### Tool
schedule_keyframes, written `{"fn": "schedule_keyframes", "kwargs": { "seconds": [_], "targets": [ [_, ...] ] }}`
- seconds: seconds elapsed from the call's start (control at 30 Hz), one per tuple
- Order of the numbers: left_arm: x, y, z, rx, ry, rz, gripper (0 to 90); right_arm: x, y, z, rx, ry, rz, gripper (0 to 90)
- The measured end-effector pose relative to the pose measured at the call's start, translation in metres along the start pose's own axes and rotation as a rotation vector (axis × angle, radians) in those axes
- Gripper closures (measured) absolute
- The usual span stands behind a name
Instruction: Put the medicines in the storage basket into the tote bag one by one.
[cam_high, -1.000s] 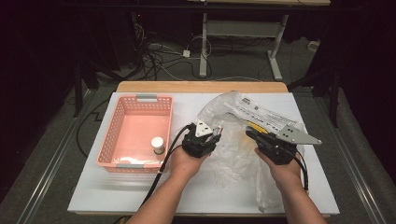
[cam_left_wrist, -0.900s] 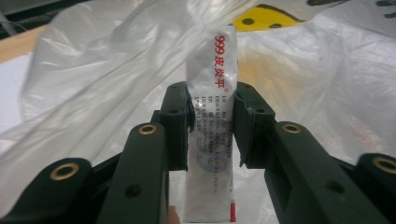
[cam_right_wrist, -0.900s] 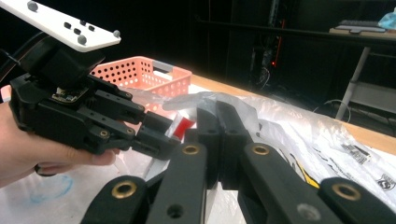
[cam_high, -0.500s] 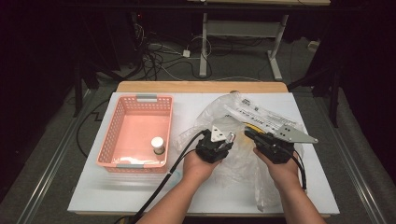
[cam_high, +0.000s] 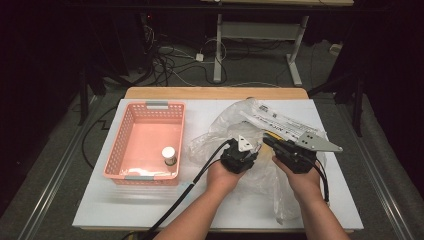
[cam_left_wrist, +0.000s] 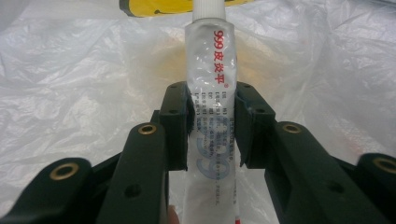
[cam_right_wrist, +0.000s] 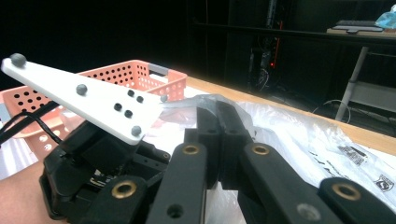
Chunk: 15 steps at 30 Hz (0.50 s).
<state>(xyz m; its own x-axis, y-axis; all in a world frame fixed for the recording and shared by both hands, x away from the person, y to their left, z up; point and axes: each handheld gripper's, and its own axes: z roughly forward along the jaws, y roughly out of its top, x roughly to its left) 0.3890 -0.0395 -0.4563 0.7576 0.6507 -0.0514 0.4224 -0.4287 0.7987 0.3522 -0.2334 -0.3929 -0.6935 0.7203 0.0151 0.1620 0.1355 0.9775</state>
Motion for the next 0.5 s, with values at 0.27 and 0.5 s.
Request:
{"fn": "schedule_keyframes", "kwargs": {
  "seconds": [0.27,0.5],
  "targets": [
    [-0.0011,0.0011,0.0082,0.001,-0.001,0.003,66.8,-0.0037,0.0006,-0.0015,-0.008,-0.009,0.016,90.0],
    [-0.0018,0.0017,0.0093,0.004,-0.021,0.004,60.3,-0.0069,-0.0015,-0.0012,-0.001,-0.007,0.021,90.0]
  ]
}}
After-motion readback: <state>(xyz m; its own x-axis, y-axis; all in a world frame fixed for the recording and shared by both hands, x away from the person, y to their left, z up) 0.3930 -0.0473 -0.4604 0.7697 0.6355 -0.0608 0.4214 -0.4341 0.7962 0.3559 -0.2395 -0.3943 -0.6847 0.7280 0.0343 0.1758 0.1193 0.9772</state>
